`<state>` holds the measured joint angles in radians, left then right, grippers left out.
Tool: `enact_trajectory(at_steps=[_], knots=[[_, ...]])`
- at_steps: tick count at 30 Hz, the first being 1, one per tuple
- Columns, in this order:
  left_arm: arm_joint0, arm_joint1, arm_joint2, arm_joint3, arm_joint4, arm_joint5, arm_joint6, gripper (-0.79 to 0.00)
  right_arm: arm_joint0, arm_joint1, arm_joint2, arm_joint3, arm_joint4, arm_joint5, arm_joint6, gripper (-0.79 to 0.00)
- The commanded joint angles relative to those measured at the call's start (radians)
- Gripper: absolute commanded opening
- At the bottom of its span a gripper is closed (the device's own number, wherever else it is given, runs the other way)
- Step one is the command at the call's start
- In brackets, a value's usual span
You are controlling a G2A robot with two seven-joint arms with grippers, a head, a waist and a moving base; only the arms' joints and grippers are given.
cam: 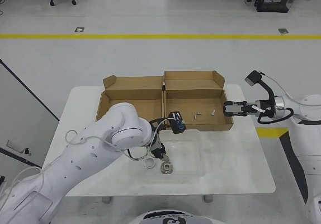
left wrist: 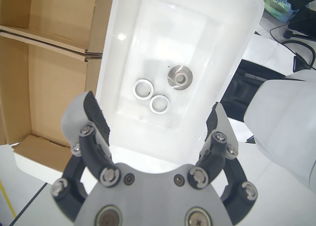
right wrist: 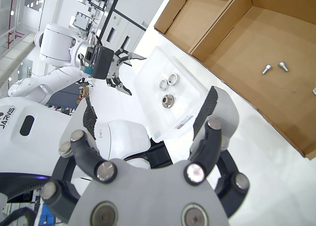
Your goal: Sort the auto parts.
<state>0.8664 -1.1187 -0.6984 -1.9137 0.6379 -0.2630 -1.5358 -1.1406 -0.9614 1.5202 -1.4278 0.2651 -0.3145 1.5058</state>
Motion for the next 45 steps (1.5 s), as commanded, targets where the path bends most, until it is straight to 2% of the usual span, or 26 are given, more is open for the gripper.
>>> enact_trajectory(at_steps=[1,8,13,34,38,45], knots=[[0.0,-0.003,0.015,0.015,-0.011,0.002,0.008,0.0,0.0,0.0,0.0,0.0,0.0,0.0,0.0,0.0],[0.002,-0.014,0.067,0.098,0.025,-0.005,0.062,0.0,0.0,0.0,0.0,0.0,0.0,0.0,0.0,0.0],[0.004,-0.021,0.092,0.126,0.016,-0.002,0.078,0.0,0.0,0.0,0.0,0.0,0.0,0.0,0.0,0.0],[0.008,-0.024,0.111,0.119,0.054,-0.009,0.107,0.0,0.0,0.0,0.0,0.0,0.0,0.0,0.0,0.0],[-0.024,-0.041,0.159,0.133,0.058,-0.018,0.071,0.0,0.0,0.0,0.0,0.0,0.0,0.0,0.0,0.0],[-0.098,-0.095,0.256,0.195,0.035,0.008,0.026,0.0,0.0,0.0,0.0,0.0,0.0,0.0,0.0,0.0]])
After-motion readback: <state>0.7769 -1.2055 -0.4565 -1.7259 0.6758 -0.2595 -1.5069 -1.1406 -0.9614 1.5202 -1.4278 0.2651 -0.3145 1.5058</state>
